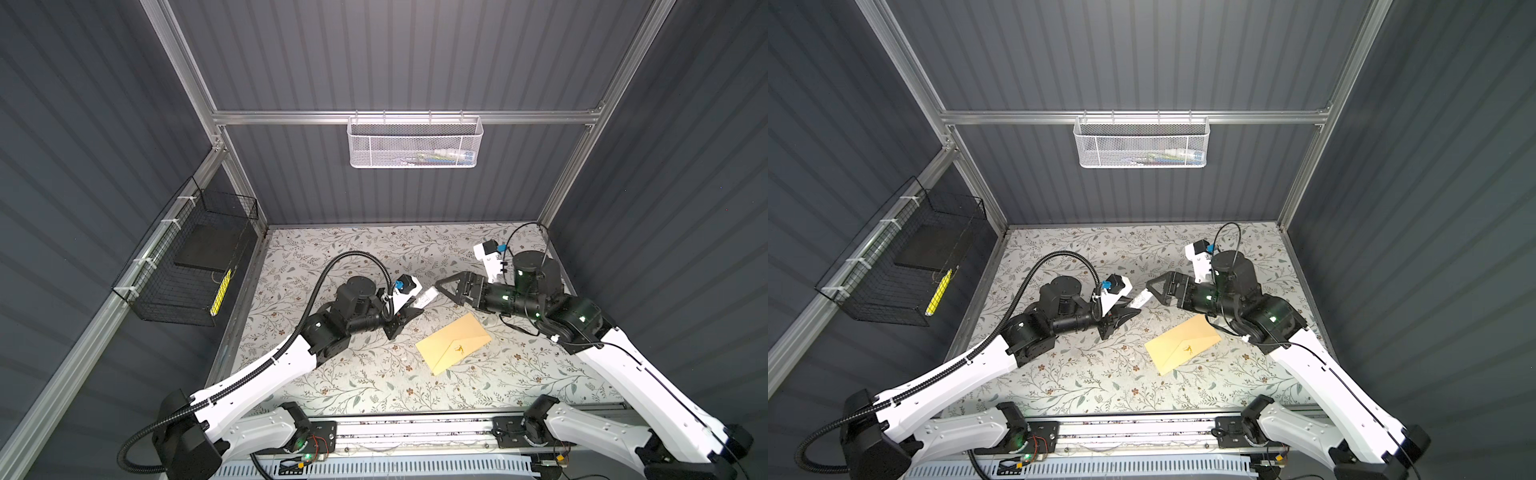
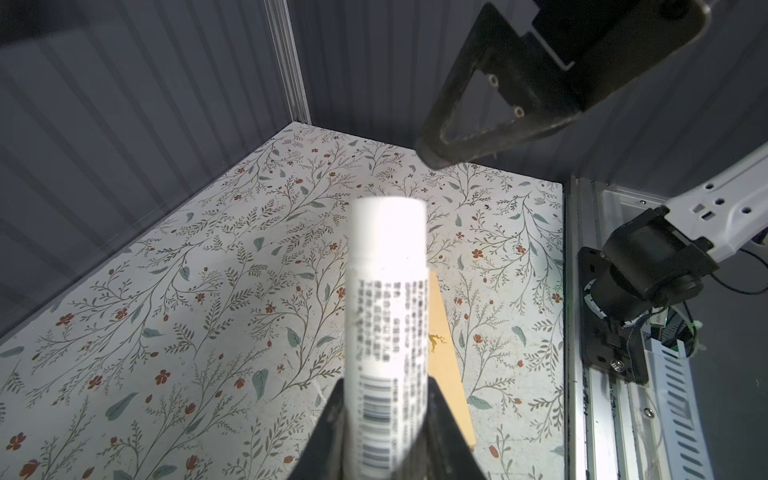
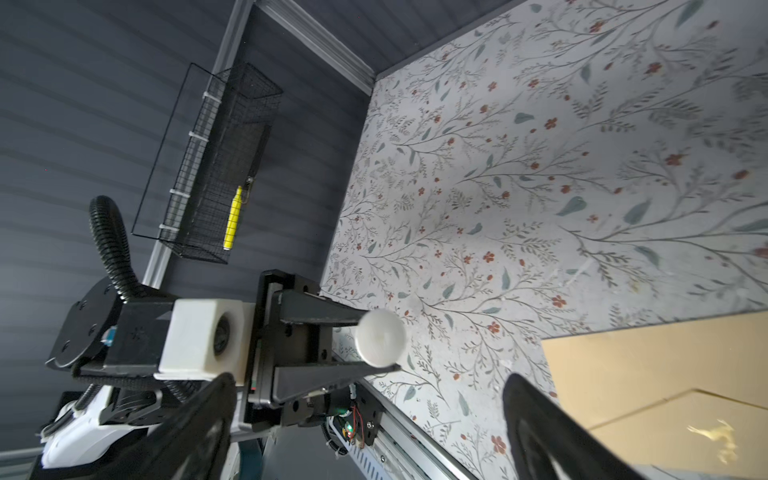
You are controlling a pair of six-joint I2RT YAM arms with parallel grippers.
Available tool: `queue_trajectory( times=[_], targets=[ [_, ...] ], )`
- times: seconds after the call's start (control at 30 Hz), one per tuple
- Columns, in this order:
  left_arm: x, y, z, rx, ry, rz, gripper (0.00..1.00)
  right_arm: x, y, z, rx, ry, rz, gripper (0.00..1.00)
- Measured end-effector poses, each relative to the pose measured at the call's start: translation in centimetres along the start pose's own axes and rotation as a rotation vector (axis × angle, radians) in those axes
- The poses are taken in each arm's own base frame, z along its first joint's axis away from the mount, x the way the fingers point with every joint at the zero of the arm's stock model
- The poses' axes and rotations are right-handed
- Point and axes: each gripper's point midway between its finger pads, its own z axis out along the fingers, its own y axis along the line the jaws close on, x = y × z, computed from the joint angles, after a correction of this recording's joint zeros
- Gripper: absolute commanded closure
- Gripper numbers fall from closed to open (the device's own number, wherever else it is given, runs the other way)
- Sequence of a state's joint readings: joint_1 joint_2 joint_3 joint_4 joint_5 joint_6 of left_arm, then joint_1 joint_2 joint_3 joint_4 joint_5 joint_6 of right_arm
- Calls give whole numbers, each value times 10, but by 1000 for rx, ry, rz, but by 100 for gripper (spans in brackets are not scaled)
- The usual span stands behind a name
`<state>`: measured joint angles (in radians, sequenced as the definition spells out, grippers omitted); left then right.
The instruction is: Place the letter into the envelope and seal it
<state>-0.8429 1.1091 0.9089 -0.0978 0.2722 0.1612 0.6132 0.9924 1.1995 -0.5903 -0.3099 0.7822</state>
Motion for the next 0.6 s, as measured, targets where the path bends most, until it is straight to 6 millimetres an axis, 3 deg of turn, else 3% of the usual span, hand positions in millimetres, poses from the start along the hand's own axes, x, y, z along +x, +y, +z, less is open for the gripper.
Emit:
queue_trajectory(
  times=[0.2, 0.37, 0.6],
  targets=[
    [9, -2, -8, -4, 32, 29, 99, -6, -47, -30, 256, -39, 11, 1],
    [18, -5, -12, 1, 56, 32, 98, 6, -99, -45, 479, -8, 40, 1],
    [28, -11, -14, 20, 69, 24, 98, 39, -181, -31, 732, 149, 110, 15]
  ],
)
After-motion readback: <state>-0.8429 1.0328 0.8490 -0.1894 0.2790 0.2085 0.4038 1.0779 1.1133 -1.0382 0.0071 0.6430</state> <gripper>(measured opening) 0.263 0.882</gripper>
